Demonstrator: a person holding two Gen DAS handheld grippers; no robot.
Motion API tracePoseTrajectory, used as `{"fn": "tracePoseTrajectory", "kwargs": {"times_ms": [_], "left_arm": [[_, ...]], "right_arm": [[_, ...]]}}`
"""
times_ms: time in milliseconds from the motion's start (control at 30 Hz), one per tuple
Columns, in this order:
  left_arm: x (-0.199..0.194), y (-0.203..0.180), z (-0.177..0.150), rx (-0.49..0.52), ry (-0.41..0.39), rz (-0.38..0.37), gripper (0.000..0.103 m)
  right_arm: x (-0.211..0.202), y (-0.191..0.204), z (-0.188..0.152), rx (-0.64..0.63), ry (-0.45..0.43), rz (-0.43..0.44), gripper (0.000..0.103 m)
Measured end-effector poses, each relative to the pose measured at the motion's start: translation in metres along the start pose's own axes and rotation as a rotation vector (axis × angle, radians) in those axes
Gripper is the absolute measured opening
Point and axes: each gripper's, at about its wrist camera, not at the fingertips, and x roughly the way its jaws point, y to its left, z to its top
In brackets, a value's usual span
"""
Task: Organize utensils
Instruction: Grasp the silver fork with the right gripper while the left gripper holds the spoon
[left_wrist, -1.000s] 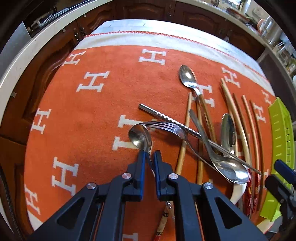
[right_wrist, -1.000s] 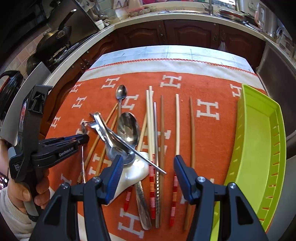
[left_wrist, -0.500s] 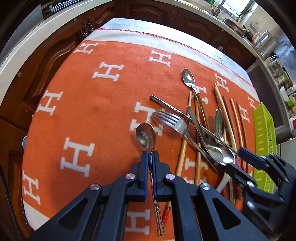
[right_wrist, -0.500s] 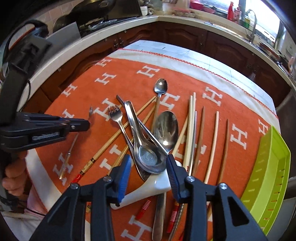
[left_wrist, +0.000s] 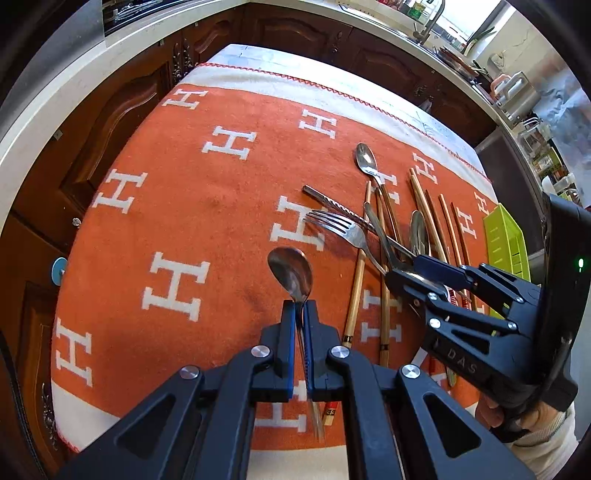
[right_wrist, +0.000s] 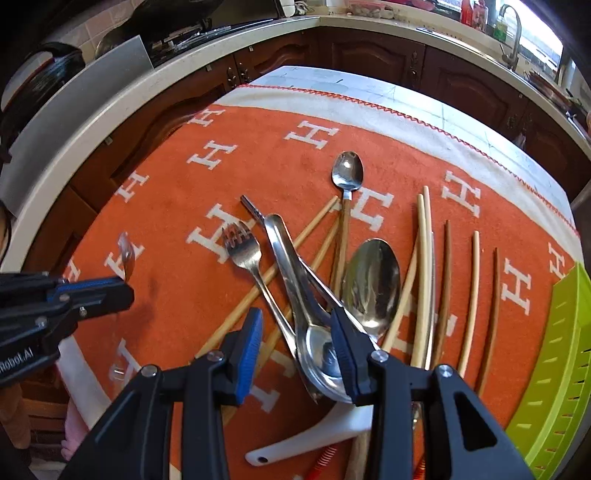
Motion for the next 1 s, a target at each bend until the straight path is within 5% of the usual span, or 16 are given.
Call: {"fn": "tracePoseTrajectory", "kwargs": {"times_ms": [133, 267, 567, 667, 733, 1000], "left_arm": [[-0.003, 0.003, 0.001, -0.006, -0.009, -0.004, 0.002], [-0.007, 0.008, 0.000, -0.014, -0.022, -0.006, 0.002], [-0.011, 0.017, -0.004, -0.024, -0.055, -0.055, 0.002], [-0.018, 0.016, -0.007, -0.011, -0.081, -0.077, 0.002], [-0.022, 0.014, -0.008, -0.002, -0.094, -0.088, 0.002], [-0.038, -0.003, -0.021, 0.064, -0.129, -0.135, 0.001]], "right_arm": [[0.001, 0.013, 0.005, -0.022, -0.019, 0.019, 0.037], [0.010, 0.029, 0.012, -0.044, -0.015, 0.038, 0.026], [0.032, 0.044, 0.024, -0.111, -0.041, -0.099, 0.018], [0.028, 0.040, 0.022, -0.095, -0.060, -0.085, 0.016], [0.023, 0.036, 0.019, -0.080, -0.069, -0.070, 0.002], [-0.021, 0.015, -0.002, 0.039, -0.146, 0.054, 0.002]]}}
